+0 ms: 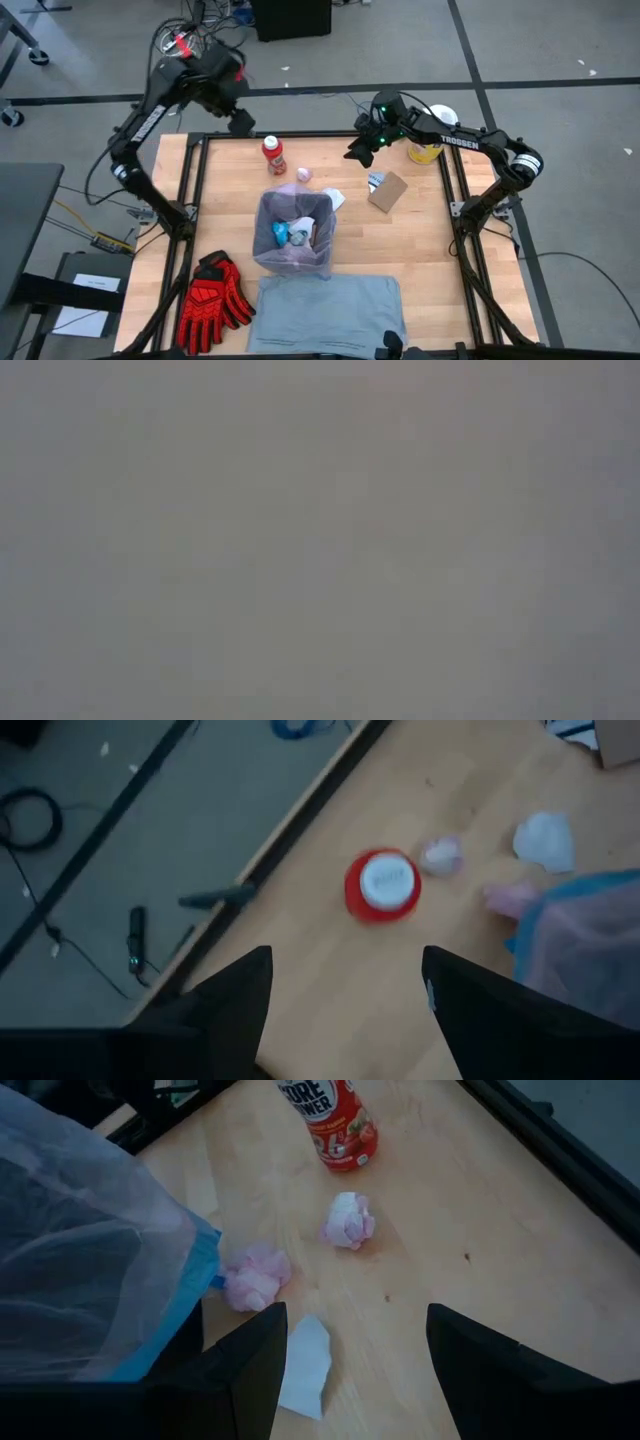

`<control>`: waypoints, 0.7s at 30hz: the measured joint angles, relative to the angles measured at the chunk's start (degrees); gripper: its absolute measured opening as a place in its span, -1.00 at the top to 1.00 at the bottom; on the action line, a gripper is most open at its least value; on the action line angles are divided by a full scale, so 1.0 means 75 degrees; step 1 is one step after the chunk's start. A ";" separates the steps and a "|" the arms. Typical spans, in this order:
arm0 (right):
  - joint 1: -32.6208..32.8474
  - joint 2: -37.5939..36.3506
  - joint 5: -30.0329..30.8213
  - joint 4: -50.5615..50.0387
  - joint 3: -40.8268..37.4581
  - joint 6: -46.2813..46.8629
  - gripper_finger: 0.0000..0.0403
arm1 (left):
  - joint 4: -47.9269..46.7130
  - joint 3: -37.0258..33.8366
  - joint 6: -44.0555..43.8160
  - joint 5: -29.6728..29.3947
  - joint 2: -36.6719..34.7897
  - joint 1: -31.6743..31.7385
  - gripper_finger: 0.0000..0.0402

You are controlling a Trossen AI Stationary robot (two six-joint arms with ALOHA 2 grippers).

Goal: Place trash/remove bag and relplace
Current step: Put the red bottle into the trash bin

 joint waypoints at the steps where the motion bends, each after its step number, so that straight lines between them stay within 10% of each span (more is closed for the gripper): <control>1: 0.0000 0.0000 -0.0027 -0.0004 0.0000 0.0037 -0.13 | 0.0216 -0.0304 -0.0136 -0.0005 -0.0249 -0.0001 -0.34; 13: 0.0050 0.0000 -0.0051 0.0036 0.0000 0.0096 -0.13 | 0.5486 -0.4833 -0.1338 0.0442 -0.1789 -0.0747 -0.34; 21: 0.0099 0.0000 -0.0048 -0.0002 0.0000 0.0268 -0.13 | 0.6231 -0.6234 -0.0636 0.0469 -0.1719 -0.0686 -0.34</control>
